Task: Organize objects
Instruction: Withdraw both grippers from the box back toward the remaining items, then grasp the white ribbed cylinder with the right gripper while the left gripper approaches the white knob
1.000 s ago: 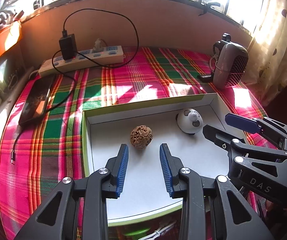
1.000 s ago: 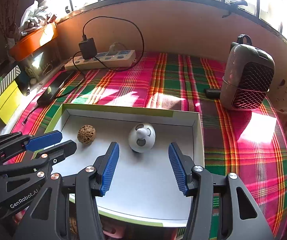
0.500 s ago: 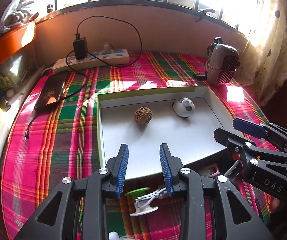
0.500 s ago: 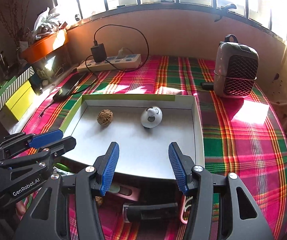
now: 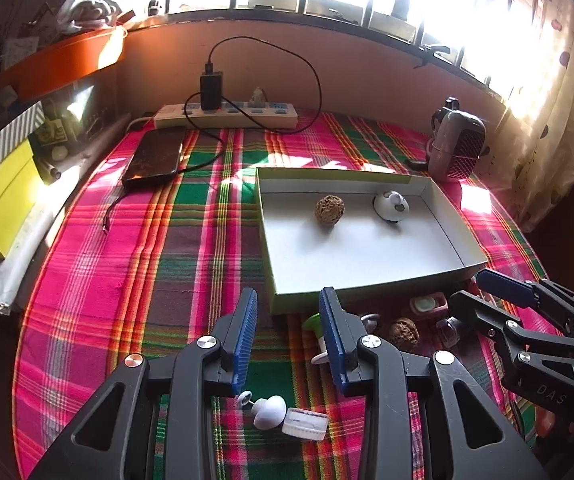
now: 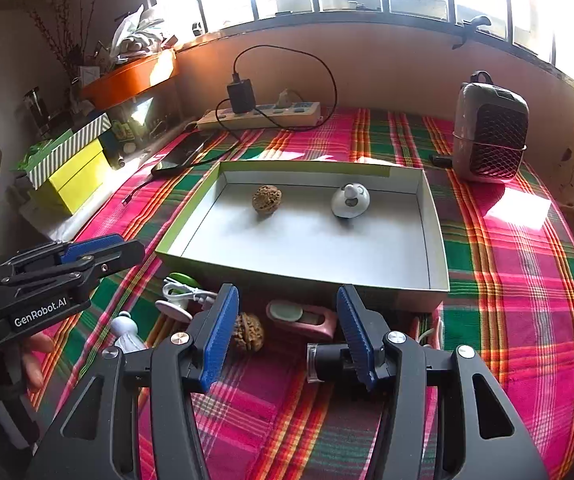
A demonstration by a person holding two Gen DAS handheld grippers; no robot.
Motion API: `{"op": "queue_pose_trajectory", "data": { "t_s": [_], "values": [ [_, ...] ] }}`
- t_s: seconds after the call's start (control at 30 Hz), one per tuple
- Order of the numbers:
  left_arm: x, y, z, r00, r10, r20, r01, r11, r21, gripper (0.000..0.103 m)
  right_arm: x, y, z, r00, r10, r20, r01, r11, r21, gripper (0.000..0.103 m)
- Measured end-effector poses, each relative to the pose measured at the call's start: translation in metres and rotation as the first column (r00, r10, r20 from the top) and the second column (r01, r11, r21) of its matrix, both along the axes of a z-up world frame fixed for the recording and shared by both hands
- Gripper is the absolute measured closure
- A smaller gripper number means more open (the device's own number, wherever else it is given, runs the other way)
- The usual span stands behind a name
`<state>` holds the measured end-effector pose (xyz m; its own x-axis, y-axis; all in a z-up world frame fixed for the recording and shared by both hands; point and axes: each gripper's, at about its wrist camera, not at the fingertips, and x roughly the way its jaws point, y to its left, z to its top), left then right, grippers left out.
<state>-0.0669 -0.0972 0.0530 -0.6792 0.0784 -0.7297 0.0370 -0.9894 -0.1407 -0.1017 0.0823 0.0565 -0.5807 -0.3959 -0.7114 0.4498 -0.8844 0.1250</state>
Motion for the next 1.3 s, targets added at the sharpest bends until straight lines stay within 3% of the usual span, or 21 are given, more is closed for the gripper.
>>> {"op": "queue_pose_trajectory", "data": {
  "t_s": [0.3,0.63,1.0,1.3],
  "values": [
    [0.021,-0.028,-0.008,0.998,0.055,0.010,-0.055,0.998,0.015,0.073,0.029,-0.036,-0.010,0.985,0.171,-0.012,-0.171,0.985,0.034,0.050],
    [0.033,-0.048,-0.025,0.996,0.080,0.042,-0.082,0.994,0.066,0.072,0.049,-0.076,-0.028,0.938,0.345,0.038,-0.346,0.938,0.032,0.050],
    [0.036,-0.055,-0.036,0.996,0.051,0.068,-0.057,0.994,0.093,0.072,0.048,-0.102,-0.049,0.922,0.375,0.096,-0.383,0.920,0.088,0.050],
    [0.034,-0.062,-0.041,0.996,0.034,0.078,-0.043,0.992,0.117,0.073,0.049,-0.113,-0.055,0.917,0.389,0.088,-0.398,0.908,0.129,0.050]
  ]
}}
